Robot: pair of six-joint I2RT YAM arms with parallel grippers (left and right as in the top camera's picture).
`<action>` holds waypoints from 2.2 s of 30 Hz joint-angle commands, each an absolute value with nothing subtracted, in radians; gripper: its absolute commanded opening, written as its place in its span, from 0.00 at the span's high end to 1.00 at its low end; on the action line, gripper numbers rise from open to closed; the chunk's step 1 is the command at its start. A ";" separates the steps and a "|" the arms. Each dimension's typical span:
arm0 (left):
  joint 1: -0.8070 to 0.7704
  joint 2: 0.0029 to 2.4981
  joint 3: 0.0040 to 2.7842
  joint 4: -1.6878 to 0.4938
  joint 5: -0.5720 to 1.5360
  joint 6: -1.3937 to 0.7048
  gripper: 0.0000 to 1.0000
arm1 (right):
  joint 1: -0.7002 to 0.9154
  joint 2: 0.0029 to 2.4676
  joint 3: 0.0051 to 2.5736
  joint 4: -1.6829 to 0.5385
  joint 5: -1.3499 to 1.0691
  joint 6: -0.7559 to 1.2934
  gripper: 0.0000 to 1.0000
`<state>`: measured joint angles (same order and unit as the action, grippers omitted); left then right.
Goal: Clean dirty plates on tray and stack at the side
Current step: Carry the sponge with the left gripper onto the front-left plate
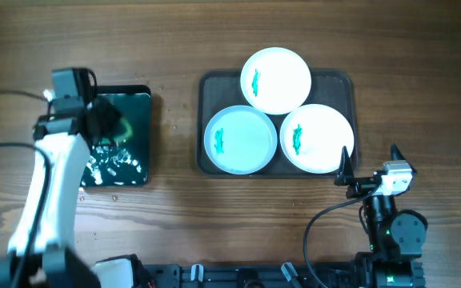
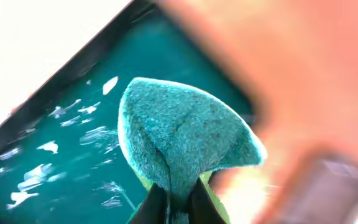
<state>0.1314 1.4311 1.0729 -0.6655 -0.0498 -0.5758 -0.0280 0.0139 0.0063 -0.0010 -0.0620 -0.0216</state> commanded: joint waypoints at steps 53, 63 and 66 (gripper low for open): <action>-0.503 1.639 1.122 -0.310 -0.221 -0.868 0.08 | -0.032 0.014 0.005 0.181 -0.367 0.186 0.00; -0.499 1.639 1.122 -0.307 -0.222 -0.868 0.00 | -0.032 0.031 0.068 0.768 -0.308 0.441 0.00; -0.497 1.639 1.122 -0.307 -0.222 -0.868 0.00 | -0.032 0.101 0.242 0.649 -0.300 0.305 0.00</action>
<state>-0.5026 1.6455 1.1141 -0.3111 -0.2054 -0.8738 -0.0299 0.0288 0.0784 0.7315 -0.3283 0.3832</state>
